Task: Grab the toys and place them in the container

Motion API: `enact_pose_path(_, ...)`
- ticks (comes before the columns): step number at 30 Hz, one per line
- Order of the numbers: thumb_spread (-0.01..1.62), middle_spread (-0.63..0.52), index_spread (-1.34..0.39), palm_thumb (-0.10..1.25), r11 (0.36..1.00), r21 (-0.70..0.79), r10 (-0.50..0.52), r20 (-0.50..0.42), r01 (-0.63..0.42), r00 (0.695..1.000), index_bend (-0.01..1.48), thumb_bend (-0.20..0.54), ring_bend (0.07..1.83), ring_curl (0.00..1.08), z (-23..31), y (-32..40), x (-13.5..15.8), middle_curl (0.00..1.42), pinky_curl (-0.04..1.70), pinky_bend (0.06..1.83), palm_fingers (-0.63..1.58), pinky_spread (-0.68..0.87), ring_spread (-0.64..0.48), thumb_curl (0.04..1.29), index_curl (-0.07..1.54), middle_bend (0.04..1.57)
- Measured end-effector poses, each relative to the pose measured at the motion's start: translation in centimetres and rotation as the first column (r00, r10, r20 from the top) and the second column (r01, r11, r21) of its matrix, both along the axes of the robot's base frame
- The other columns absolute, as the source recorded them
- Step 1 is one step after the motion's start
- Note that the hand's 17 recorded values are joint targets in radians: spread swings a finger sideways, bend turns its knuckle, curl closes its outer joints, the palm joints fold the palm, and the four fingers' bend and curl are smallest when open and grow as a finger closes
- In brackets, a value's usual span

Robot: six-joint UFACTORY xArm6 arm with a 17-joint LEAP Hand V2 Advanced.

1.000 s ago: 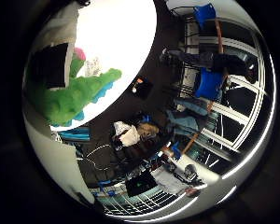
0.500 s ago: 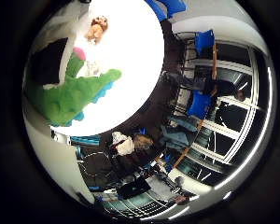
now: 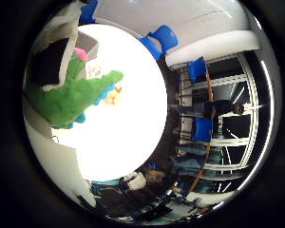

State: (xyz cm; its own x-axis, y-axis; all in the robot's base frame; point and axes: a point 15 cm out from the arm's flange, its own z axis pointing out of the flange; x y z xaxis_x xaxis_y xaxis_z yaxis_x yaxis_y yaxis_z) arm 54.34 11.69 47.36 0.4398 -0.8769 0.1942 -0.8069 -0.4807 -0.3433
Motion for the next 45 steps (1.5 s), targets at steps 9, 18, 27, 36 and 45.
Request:
enact_pose_path(9, 0.90, -0.12, -0.24, 1.02, 0.994, 0.084, 0.075, 0.016, -0.076, 0.997, 0.99, -0.019, 1.27, 0.91, -0.8, 7.0, 0.1, 0.78, 1.21, 1.13, 1.10, -0.24, -0.26, 0.71, 0.88, 1.36)
enact_pose_path(18, 0.88, -0.12, -0.24, 1.00, 0.992, 0.105, 0.076, -0.009, -0.074, 0.997, 1.00, -0.023, 1.27, 0.90, -2.0, 9.9, -0.6, 0.78, 1.21, 1.12, 1.10, -0.25, -0.26, 0.71, 0.89, 1.36)
enact_pose_path(27, 1.00, -0.14, -0.25, 0.81, 0.981, 0.194, 0.022, -0.060, -0.010, 0.998, 0.88, -0.032, 1.26, 0.82, -2.2, 8.6, -0.6, 0.74, 1.09, 1.07, 1.12, -0.28, -0.25, 0.65, 0.85, 1.26)
enact_pose_path(36, 1.14, -0.22, -0.49, 0.68, 0.984, 0.176, -0.009, -0.124, 0.031, 0.992, 0.27, -0.025, 1.04, 0.59, -2.3, 5.7, -2.0, 0.55, 0.79, 0.79, 0.30, -0.32, -0.26, 0.50, 0.62, 0.76)
enact_pose_path(45, 1.17, -0.06, -0.48, 0.61, 0.985, 0.141, -0.077, -0.177, 0.102, 0.981, 0.18, -0.021, 0.67, 0.36, -2.7, -1.1, -2.2, 0.37, 0.60, 0.64, 0.13, 0.42, 0.07, 0.40, 0.43, 0.40)
